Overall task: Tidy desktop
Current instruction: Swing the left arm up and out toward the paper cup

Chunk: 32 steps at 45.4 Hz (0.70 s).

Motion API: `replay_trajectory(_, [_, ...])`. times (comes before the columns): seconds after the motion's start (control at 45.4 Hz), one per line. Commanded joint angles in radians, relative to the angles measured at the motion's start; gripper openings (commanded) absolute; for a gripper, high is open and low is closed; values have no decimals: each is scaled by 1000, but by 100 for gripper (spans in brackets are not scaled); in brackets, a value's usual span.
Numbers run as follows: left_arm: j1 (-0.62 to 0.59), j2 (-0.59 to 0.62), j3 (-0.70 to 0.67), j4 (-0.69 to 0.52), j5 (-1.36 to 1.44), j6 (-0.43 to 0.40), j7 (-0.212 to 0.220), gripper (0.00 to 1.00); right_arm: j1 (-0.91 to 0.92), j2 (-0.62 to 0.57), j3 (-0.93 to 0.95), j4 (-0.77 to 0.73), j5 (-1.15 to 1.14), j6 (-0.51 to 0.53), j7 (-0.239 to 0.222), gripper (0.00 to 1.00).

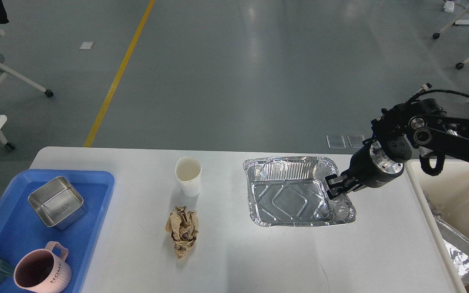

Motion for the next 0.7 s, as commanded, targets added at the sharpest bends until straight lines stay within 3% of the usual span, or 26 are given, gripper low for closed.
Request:
replay_trajectory(0.0, [-14,-110,7,8,20,0,45,95,-8,1,2,-6,-2,0,0,0])
replay_trajectory(0.154, [-14,-299,20,23,157,55,140,95,-12,5,3,-23,-2,0,0,0])
replay_trajectory(0.286, [-19,-483,21,54,290,53,201,95,-23,10,5,-24,-2,0,0,0])
replay_trajectory(0.418, [-51,-656,55,173,358,52,220,95,-32,21,5,-43,-2,0,0,0])
replay_trajectory(0.682, [-209,-917,311,446,514,119,223,92,-54,25,6,-61,-8,0,0,0])
